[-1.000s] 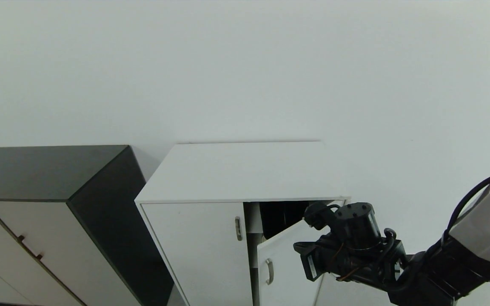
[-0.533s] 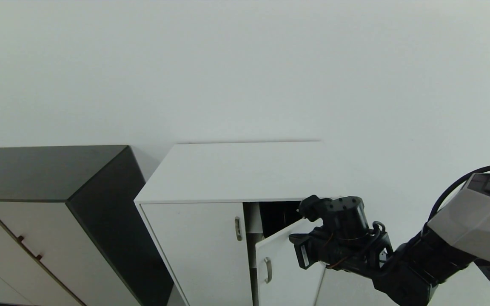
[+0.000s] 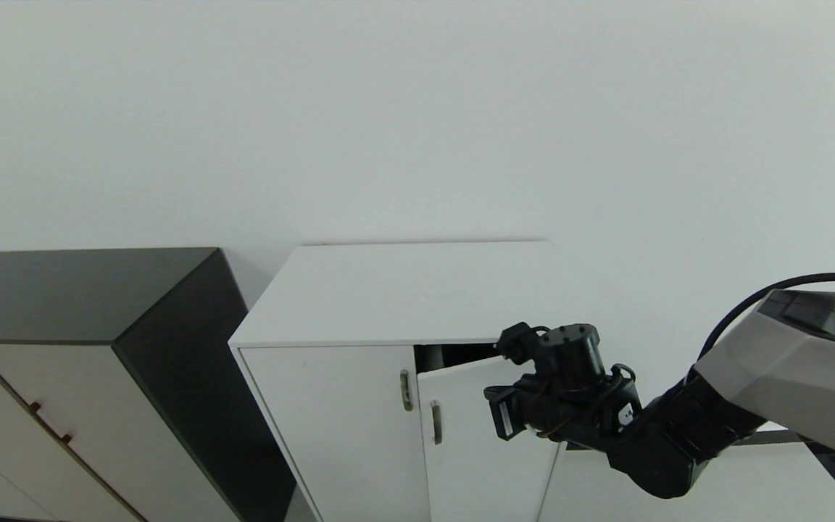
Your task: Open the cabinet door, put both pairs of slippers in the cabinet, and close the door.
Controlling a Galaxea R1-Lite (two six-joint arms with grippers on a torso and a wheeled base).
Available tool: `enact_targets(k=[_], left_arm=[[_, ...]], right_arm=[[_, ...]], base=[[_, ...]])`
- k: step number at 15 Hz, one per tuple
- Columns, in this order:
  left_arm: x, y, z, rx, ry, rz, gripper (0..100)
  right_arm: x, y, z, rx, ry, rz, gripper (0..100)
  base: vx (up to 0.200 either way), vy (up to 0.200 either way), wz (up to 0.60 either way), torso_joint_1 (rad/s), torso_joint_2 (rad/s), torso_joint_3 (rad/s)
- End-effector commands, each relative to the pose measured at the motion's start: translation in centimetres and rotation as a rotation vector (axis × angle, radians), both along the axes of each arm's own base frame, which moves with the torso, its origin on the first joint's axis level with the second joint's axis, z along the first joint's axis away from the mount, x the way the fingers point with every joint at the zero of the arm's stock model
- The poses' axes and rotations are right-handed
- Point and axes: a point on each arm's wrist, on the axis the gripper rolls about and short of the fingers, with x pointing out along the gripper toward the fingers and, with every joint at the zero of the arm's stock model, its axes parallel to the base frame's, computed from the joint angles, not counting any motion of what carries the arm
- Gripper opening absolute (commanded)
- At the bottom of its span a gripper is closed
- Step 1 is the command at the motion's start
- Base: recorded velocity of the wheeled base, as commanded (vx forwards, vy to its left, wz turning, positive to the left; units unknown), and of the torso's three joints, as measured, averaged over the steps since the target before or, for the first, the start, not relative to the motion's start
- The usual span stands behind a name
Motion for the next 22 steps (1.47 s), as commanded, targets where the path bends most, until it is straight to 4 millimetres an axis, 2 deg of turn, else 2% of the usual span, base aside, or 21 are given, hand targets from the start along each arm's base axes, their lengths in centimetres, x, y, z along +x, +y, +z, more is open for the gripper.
enact_targets(k=[1,7,13,22], left_arm=[[0.0,0.0,0.0,-0.001,0.001,0.0,0],[0.0,0.0,0.0,-0.001,0.001,0.0,0],[0.0,0.0,0.0,-0.001,0.001,-0.001,0],[0.0,0.0,0.0,-0.001,0.001,0.0,0]], right_arm=[[0.6,0.3,0.0,0.007,-0.008,-0.002,0],[1.6,0.0,-0.5,0.006,0.0,-0.027,0],[3.0,0.0,-0.1,0.006,0.0,-0.047,0],[3.7,0.1,0.3,0.005,-0.001,-0.056,0]], base=[[0.0,0.0,0.0,0.0,0.0,0.0],[0.0,0.0,0.0,0.0,0.0,0.0],[0.0,0.0,0.0,0.0,0.0,0.0],[0.0,0.0,0.0,0.0,0.0,0.0]])
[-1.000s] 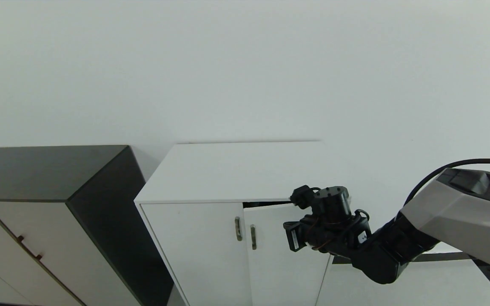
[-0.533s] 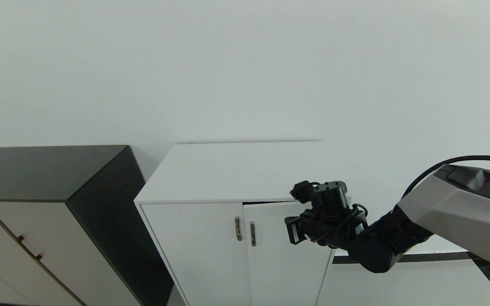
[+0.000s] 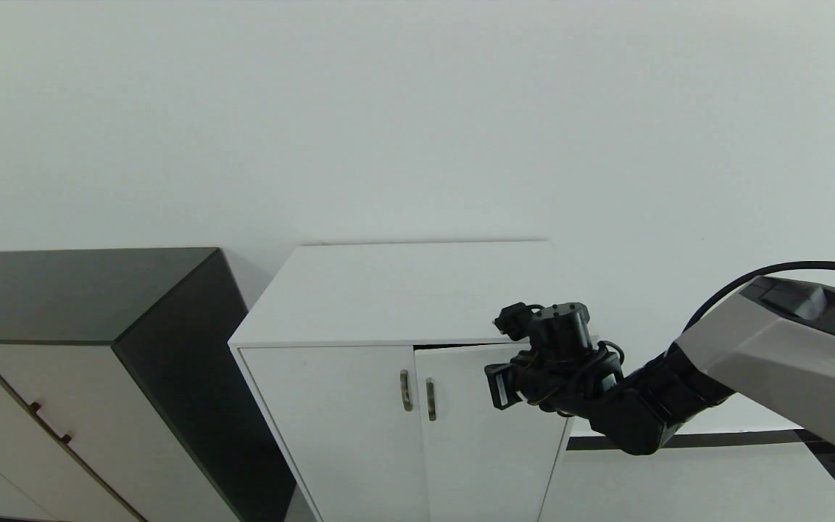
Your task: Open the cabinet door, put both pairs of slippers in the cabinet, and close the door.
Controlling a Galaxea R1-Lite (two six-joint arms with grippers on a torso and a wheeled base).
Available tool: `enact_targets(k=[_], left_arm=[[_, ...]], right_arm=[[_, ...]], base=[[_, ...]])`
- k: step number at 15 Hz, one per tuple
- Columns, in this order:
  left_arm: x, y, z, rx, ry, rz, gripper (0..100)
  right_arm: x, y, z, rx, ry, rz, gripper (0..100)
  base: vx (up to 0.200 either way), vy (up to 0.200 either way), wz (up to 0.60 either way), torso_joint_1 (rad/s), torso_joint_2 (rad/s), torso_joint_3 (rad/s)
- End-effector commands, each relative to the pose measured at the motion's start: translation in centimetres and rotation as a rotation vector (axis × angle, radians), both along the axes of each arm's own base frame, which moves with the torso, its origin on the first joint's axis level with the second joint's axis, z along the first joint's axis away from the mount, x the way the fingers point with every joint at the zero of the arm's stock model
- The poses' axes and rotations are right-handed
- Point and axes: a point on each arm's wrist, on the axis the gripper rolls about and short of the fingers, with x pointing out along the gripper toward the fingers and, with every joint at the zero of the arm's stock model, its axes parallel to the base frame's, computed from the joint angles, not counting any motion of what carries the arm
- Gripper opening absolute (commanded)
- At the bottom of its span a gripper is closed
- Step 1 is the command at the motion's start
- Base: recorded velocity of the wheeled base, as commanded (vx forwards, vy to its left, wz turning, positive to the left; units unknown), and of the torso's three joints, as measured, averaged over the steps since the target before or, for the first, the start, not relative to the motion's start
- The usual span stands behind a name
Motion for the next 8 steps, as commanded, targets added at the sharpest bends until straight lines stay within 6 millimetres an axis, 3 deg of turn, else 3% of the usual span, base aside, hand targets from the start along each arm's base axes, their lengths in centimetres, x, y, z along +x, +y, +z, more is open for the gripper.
enact_targets(k=[1,8], left_arm=[[0.01,0.0,0.01,0.0,0.001,0.001,0],[0.01,0.0,0.01,0.0,0.001,0.001,0]], right_arm=[[0.16,0.09,-0.04,0.001,-0.003,-0.001,0],[0.68,0.33,-0.02,-0.002,-0.011,-0.018,0]], base=[[0.0,0.0,0.0,0.0,0.0,0.0],[0.0,0.0,0.0,0.0,0.0,0.0]])
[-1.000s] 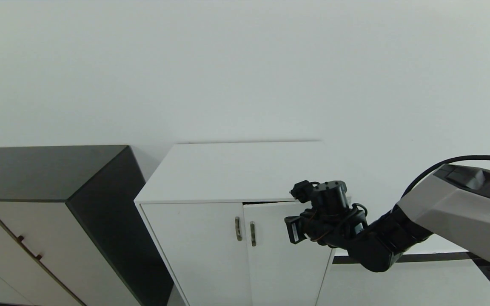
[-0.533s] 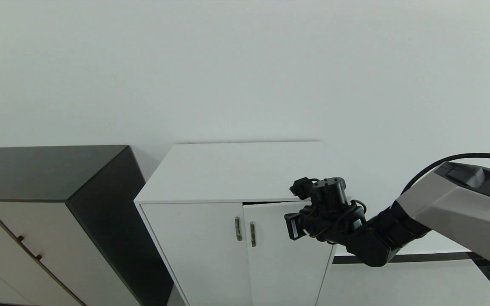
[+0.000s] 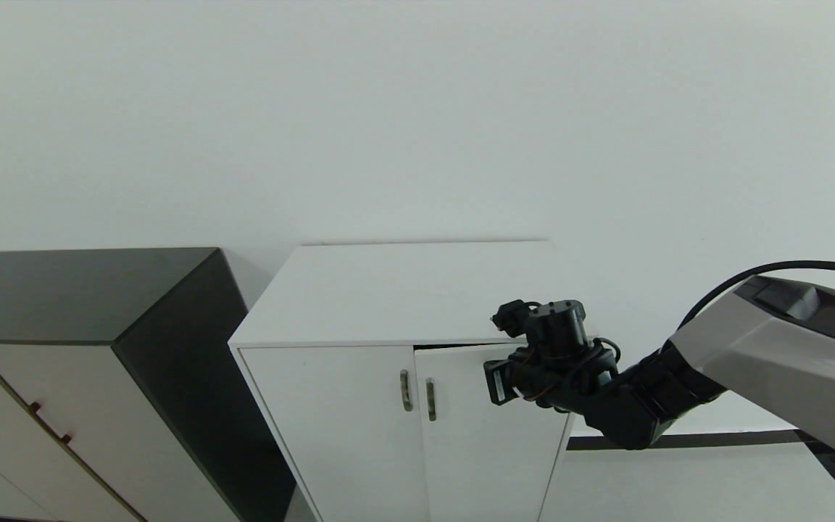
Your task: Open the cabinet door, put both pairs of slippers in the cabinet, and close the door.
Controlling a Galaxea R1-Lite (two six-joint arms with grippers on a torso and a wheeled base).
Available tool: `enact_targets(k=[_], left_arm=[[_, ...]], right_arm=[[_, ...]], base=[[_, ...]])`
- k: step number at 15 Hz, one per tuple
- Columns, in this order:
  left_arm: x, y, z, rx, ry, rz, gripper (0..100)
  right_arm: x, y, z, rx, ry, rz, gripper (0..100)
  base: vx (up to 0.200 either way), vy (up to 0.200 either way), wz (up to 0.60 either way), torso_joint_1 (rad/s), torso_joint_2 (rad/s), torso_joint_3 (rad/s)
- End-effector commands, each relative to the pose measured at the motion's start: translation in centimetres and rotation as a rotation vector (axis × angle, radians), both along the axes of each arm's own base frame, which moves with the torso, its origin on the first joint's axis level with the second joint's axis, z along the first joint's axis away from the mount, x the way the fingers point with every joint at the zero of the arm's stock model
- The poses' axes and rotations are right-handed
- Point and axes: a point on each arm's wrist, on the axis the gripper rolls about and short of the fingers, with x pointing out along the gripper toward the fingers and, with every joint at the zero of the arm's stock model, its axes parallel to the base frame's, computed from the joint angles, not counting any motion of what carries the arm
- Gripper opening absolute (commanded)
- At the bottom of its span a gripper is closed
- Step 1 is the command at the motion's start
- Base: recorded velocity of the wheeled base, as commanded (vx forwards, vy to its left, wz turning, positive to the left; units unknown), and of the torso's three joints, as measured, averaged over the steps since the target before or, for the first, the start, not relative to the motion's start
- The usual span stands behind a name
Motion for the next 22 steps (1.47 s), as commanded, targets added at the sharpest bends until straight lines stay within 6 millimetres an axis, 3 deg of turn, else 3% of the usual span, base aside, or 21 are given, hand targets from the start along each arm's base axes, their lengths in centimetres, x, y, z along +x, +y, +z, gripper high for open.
enact_targets(k=[1,22], left_arm=[[0.01,0.0,0.01,-0.001,0.001,0.0,0],[0.01,0.0,0.01,-0.001,0.001,0.0,0]], right_arm=[[0.15,0.05,-0.07,0.001,-0.002,0.0,0],[1.01,0.48,0.14,-0.012,-0.017,-0.031,0]], base=[[0.0,0.0,0.0,0.0,0.0,0.0],[0.0,0.0,0.0,0.0,0.0,0.0]])
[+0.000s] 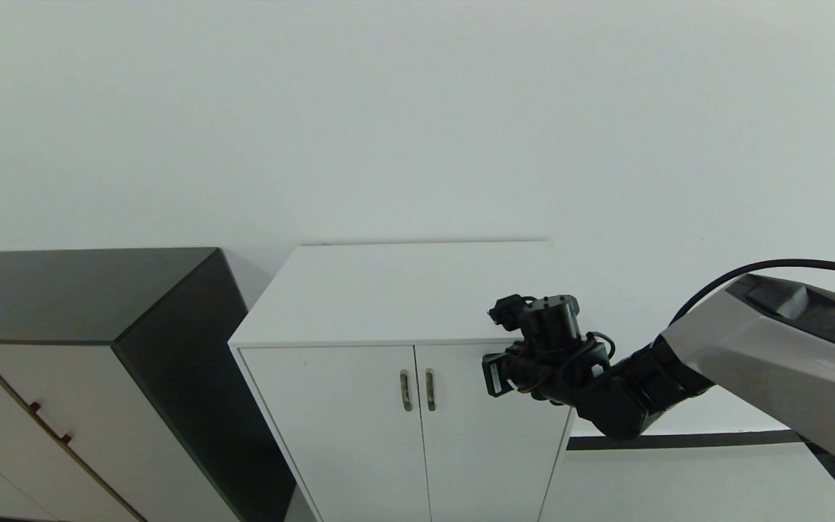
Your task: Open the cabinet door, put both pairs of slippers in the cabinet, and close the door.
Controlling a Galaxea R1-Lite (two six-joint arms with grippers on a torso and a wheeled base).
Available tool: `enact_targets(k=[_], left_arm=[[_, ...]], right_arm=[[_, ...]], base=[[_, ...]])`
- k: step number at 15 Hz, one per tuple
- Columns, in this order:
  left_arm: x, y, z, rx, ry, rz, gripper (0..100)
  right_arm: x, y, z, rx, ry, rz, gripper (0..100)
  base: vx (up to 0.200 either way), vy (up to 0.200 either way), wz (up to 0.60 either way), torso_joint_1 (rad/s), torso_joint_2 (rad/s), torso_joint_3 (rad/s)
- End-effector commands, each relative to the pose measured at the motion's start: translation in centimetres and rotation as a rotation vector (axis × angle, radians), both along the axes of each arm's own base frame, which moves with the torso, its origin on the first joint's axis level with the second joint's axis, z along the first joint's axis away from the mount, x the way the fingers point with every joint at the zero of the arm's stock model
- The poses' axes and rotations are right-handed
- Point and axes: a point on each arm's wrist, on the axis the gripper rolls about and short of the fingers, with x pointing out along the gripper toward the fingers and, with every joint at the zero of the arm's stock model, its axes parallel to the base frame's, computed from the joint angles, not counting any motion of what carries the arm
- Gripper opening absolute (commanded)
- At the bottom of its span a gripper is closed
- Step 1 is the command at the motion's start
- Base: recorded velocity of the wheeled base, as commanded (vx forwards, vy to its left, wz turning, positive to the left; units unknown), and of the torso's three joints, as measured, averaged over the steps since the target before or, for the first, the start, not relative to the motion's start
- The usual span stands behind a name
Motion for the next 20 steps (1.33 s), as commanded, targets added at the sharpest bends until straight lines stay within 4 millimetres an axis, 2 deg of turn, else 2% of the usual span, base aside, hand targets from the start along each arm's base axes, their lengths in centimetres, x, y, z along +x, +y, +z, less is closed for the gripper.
enact_targets(k=[1,3,6,8,10,14,18,20], left_arm=[[0.0,0.0,0.0,0.0,0.001,0.0,0],[0.0,0.0,0.0,0.0,0.001,0.0,0],[0.0,0.0,0.0,0.0,0.001,0.0,0],[0.0,0.0,0.0,-0.002,0.001,0.0,0],[0.0,0.0,0.0,-0.003,0.001,0.003,0],[0.0,0.0,0.0,0.0,0.001,0.0,0],[0.0,0.0,0.0,0.0,0.001,0.0,0],[0.0,0.0,0.0,-0.002,0.001,0.002,0]], right_arm=[[-0.1,0.0,0.1,0.0,0.0,0.001,0],[-0.9,-0.3,0.7,0.001,-0.002,0.007,0],[-2.7,-1.3,3.0,0.016,-0.023,0.011,0],[-4.4,-2.6,4.5,0.022,-0.028,0.009,0],[-6.9,-4.5,6.0,0.015,-0.035,-0.021,0],[-13.2,-10.5,7.7,-0.044,-0.061,-0.176,0],[-19.2,-17.3,7.5,-0.126,-0.035,-0.38,0],[-21.9,-19.5,7.5,-0.152,0.003,-0.428,0]], base=[[0.0,0.0,0.0,0.0,0.0,0.0],[0.0,0.0,0.0,0.0,0.0,0.0],[0.0,0.0,0.0,0.0,0.0,0.0],[0.0,0.0,0.0,0.0,0.0,0.0],[0.0,0.0,0.0,0.0,0.0,0.0],[0.0,0.0,0.0,0.0,0.0,0.0],[0.0,0.0,0.0,0.0,0.0,0.0],[0.0,0.0,0.0,0.0,0.0,0.0]])
